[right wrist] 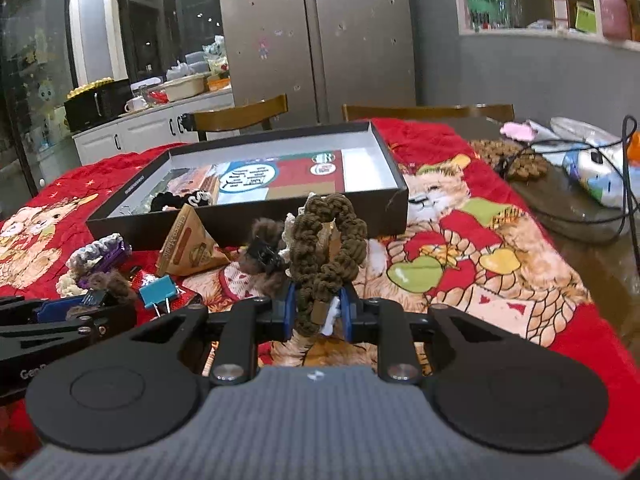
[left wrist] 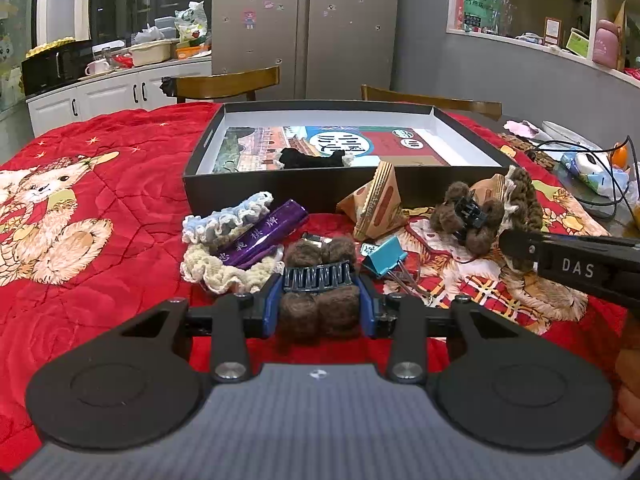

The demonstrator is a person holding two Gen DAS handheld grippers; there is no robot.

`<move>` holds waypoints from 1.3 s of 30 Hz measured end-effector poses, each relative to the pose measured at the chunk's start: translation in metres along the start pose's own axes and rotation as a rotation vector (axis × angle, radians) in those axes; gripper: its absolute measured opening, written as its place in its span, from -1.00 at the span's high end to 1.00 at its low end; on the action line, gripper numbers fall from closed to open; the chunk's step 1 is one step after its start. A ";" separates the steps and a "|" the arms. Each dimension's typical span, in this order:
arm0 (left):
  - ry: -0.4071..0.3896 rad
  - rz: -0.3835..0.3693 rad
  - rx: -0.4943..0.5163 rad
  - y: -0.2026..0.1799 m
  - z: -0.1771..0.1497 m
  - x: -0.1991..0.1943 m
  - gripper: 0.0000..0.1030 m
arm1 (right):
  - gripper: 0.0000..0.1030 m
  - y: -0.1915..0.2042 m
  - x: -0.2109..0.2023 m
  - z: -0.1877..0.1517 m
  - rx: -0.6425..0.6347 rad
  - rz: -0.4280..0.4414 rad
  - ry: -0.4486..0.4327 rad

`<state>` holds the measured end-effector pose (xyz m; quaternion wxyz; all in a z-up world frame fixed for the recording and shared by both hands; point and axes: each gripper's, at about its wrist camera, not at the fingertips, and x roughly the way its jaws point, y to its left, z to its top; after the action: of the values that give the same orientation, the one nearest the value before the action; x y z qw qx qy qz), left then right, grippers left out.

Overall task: Organize objects
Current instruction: 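Grasp the brown fuzzy hair clip with the left gripper while the right grasps the braided loop, then lift and carry the brown clip and braided loop toward the box with both grippers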

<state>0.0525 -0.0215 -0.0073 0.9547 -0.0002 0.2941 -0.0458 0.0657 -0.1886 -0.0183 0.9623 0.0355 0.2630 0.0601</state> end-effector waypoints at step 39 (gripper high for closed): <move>-0.115 0.020 0.059 -0.012 -0.003 -0.019 0.14 | 0.49 0.003 -0.006 0.002 -0.041 0.039 -0.019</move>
<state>0.0343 -0.0313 0.0008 0.9700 0.0283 0.2373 -0.0449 0.0613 -0.1864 -0.0137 0.9639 0.0215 0.2518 0.0837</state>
